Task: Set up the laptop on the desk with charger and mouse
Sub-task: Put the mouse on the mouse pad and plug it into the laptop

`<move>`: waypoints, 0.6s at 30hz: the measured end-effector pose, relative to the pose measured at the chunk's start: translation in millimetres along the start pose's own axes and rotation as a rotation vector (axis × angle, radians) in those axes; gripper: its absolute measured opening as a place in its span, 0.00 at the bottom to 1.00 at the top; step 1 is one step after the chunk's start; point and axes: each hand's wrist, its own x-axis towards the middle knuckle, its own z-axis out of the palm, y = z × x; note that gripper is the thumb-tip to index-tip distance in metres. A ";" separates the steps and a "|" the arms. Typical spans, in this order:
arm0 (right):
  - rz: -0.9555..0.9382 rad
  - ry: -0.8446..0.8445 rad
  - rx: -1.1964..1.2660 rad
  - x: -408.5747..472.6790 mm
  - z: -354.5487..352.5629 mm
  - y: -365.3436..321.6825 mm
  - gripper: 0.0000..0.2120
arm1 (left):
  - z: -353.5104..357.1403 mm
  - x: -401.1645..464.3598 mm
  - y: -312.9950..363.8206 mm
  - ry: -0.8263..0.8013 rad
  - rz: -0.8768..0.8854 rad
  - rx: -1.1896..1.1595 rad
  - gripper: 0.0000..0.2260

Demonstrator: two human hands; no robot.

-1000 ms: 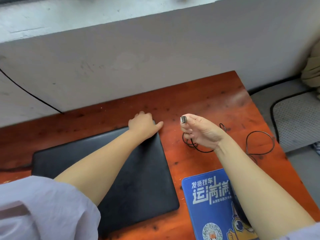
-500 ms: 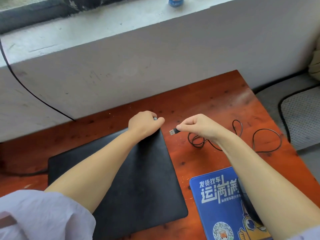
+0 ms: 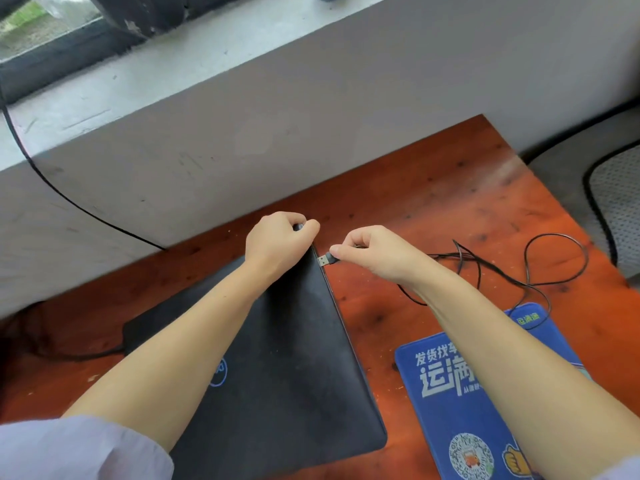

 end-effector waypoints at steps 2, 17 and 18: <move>0.014 0.018 -0.051 0.5 0.6 -3.2 0.15 | 0.7 -0.1 0.1 0.000 -0.002 -0.001 0.12; 0.039 0.001 -0.154 6.4 6.6 -5.4 0.19 | 10.1 5.9 -2.0 0.020 -0.003 0.014 0.13; 0.052 0.003 -0.168 7.7 6.1 -2.2 0.18 | 14.0 7.9 -2.8 0.009 -0.014 0.020 0.13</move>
